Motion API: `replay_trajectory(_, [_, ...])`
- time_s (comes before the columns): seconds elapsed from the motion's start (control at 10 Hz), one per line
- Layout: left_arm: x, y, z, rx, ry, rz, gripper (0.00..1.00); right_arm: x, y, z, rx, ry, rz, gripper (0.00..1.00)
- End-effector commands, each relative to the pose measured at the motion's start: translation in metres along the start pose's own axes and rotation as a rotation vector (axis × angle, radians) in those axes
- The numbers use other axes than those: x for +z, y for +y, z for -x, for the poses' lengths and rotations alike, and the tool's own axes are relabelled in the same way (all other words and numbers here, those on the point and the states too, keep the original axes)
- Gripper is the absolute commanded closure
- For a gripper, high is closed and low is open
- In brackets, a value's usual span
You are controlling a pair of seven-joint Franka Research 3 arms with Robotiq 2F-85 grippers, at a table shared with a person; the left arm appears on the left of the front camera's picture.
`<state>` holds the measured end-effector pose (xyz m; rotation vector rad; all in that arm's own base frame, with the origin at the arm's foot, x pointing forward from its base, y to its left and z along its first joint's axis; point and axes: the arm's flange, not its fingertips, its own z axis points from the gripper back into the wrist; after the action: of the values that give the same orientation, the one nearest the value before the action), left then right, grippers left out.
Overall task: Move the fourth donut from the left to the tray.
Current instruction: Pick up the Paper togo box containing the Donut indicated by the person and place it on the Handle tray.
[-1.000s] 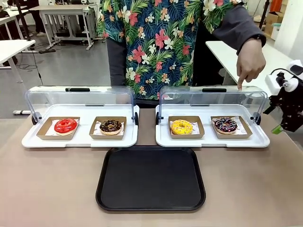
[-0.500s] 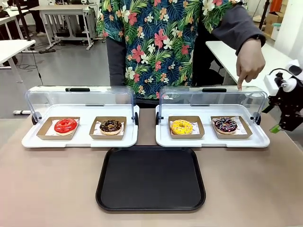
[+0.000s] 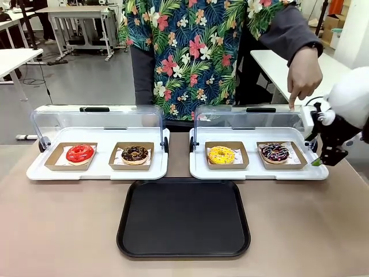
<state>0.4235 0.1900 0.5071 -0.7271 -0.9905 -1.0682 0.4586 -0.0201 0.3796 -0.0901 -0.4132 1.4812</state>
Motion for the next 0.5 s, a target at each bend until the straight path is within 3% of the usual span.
replay_trajectory(0.0, [0.001, -0.001, -0.002, -0.006, -0.005, 0.004, 0.0, -0.029, -0.001, -0.006, 0.028, 0.022, 0.042, 0.0])
replay_trajectory(0.4, [0.001, -0.001, -0.002, -0.006, -0.005, 0.004, 0.0, -0.056, -0.006, -0.006, 0.05, 0.061, 0.057, 0.0])
